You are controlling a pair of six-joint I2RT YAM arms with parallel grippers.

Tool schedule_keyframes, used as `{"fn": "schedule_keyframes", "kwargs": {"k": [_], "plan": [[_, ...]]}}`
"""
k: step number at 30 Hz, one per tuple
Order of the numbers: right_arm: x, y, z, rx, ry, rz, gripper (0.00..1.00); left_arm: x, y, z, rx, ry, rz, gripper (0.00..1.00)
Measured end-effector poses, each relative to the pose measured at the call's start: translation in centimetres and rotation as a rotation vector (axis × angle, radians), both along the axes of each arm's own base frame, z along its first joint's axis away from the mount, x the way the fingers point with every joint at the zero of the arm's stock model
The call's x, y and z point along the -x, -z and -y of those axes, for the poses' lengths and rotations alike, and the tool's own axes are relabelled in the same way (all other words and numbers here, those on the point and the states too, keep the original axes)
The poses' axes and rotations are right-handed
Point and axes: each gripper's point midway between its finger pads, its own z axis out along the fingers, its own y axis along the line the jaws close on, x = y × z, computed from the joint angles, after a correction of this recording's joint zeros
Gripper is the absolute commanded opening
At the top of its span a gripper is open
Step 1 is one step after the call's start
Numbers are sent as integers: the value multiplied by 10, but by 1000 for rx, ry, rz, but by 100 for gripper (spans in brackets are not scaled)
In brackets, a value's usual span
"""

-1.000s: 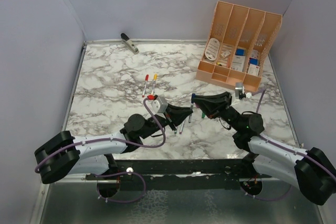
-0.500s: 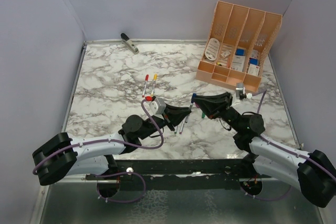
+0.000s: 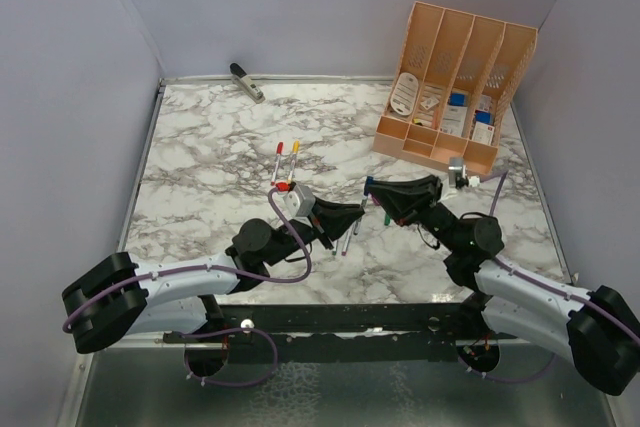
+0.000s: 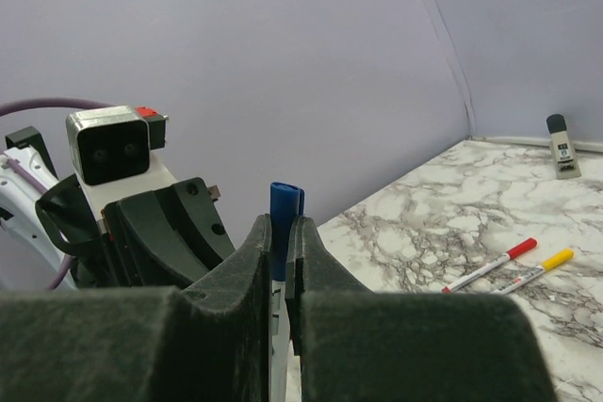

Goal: Insert the pens into the pen caps

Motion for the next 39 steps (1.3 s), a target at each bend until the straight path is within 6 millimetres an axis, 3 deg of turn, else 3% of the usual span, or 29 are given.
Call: {"fn": "schedule_keyframes", "kwargs": {"k": [12, 15, 18, 22, 24, 26, 29, 39], "plan": [[-9, 0, 0, -24, 23, -25, 1, -8, -4, 6, -13, -15, 27, 0], [-8, 22, -7, 34, 4, -80, 1, -10, -36, 4, 69, -27, 84, 0], [-8, 61, -15, 126, -19, -186, 1, -9, -82, -4, 191, -40, 158, 0], [-6, 76, -17, 160, -26, -222, 1, -7, -101, -13, 250, -48, 193, 0], [-6, 76, -16, 163, -24, -223, 1, -7, -100, -13, 250, -50, 190, 1], [-6, 75, -15, 164, -19, -218, 1, -7, -96, -15, 243, -56, 178, 12], [-7, 73, -14, 166, -5, -214, 1, -7, -85, -19, 218, -62, 153, 19], [-31, 43, -15, 147, 81, -189, 1, -2, -27, -51, 125, -124, 29, 50]]}}
